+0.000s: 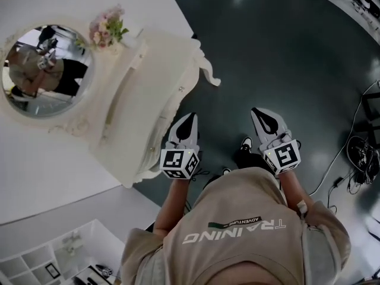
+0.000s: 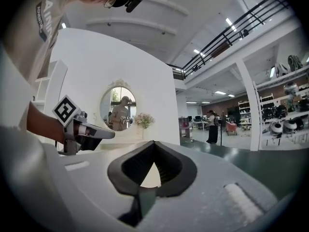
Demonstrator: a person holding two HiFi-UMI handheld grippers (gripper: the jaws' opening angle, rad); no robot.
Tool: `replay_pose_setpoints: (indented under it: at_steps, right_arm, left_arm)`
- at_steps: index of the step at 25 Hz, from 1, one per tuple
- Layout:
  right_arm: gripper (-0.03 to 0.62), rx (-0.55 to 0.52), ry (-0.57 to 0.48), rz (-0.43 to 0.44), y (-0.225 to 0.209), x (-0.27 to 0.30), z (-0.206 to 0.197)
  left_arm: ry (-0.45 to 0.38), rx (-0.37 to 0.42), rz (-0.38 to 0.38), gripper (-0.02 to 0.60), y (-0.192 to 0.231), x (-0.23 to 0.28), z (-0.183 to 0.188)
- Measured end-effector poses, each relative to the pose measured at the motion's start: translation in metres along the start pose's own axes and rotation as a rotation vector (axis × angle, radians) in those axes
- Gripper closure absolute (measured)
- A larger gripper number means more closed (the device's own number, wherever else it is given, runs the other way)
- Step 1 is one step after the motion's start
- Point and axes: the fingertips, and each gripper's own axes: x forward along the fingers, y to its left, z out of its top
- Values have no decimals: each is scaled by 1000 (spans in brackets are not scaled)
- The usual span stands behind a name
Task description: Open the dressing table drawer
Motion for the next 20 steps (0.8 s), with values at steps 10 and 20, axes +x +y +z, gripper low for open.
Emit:
replay_pose_setpoints:
  at_steps: [10, 20]
  right_arm:
    - [591, 27, -20, 153, -43, 72, 12]
    - [591, 32, 28, 179, -60, 116, 7]
  left_arm:
    - [-22, -48, 129, 563, 34, 59, 23]
    - [11, -68, 135, 563, 60, 91, 21]
